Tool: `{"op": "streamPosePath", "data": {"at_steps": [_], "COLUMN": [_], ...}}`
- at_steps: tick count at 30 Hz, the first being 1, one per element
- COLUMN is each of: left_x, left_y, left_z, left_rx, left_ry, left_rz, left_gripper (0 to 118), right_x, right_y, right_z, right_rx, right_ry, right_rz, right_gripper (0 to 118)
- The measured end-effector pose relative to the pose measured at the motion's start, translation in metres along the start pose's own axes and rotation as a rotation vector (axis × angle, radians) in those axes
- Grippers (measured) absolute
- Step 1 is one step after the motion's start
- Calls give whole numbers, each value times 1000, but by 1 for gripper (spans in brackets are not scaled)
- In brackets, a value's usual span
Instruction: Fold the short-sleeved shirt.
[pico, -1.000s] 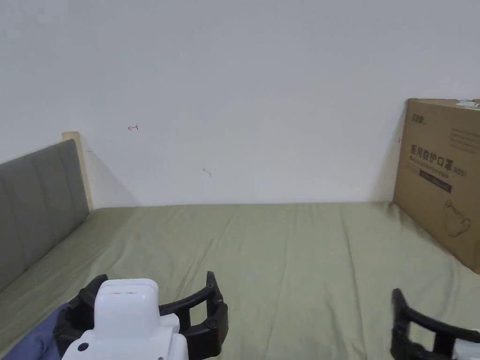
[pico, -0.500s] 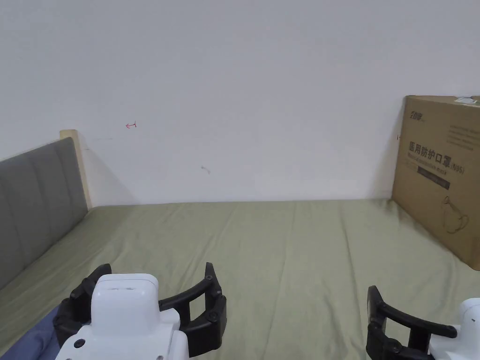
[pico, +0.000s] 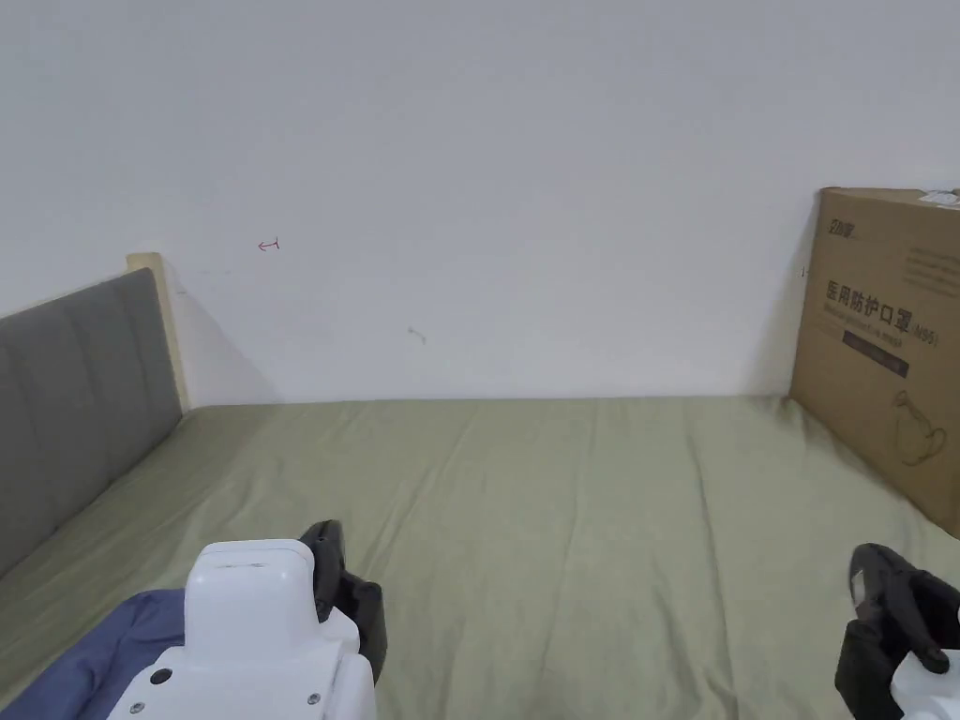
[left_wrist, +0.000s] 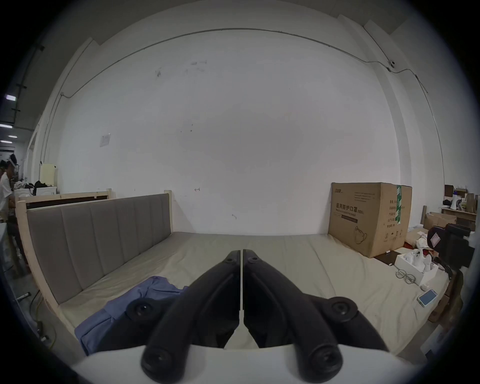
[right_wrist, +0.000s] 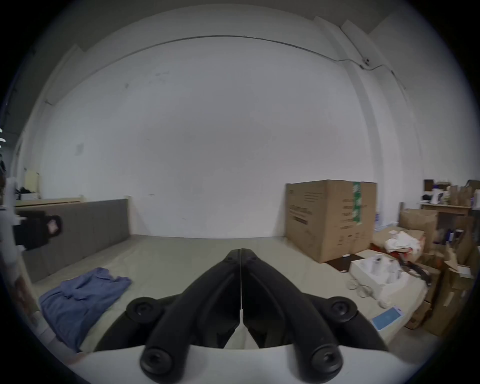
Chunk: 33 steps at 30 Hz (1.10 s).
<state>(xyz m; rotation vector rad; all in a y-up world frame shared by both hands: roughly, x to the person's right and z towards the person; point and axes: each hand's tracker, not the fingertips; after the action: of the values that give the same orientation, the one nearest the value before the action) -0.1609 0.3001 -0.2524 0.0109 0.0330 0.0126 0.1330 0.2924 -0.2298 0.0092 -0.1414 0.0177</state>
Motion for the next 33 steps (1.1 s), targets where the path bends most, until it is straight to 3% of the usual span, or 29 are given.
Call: {"op": "streamPosePath", "data": {"at_steps": [1, 3, 13, 16, 21, 24, 29, 33], "left_x": [-1, 1, -13, -48, -123, -145, -161, -196], "left_y": [0, 2, 3, 6, 17, 20, 18, 28], "left_z": [2, 3, 4, 17, 61, 75, 71, 11], "left_rx": [11, 18, 14, 12, 78, 83, 77, -105], "left_ry": [-3, -25, -3, 79, 330, 413, 419, 294], "left_rz": [4, -6, 17, -10, -25, -18, 42, 235], "left_gripper": [0, 0, 0, 0, 0, 0, 0, 0], "right_x": [1, 7, 1, -28, -106, -130, -136, -124], "right_y": [-3, -3, -5, -1, 3, 7, 10, 8], "right_z": [1, -3, -13, -29, -34, -31, -31, -35], "right_rx": [27, -14, -50, -83, -69, -75, -69, -73], "right_ry": [-32, 63, 13, 117, 322, 418, 447, 444], "right_rz": [-25, -58, -86, -115, -58, -60, -41, -14], "right_gripper": [0, 0, 0, 0, 0, 0, 0, 0]}}
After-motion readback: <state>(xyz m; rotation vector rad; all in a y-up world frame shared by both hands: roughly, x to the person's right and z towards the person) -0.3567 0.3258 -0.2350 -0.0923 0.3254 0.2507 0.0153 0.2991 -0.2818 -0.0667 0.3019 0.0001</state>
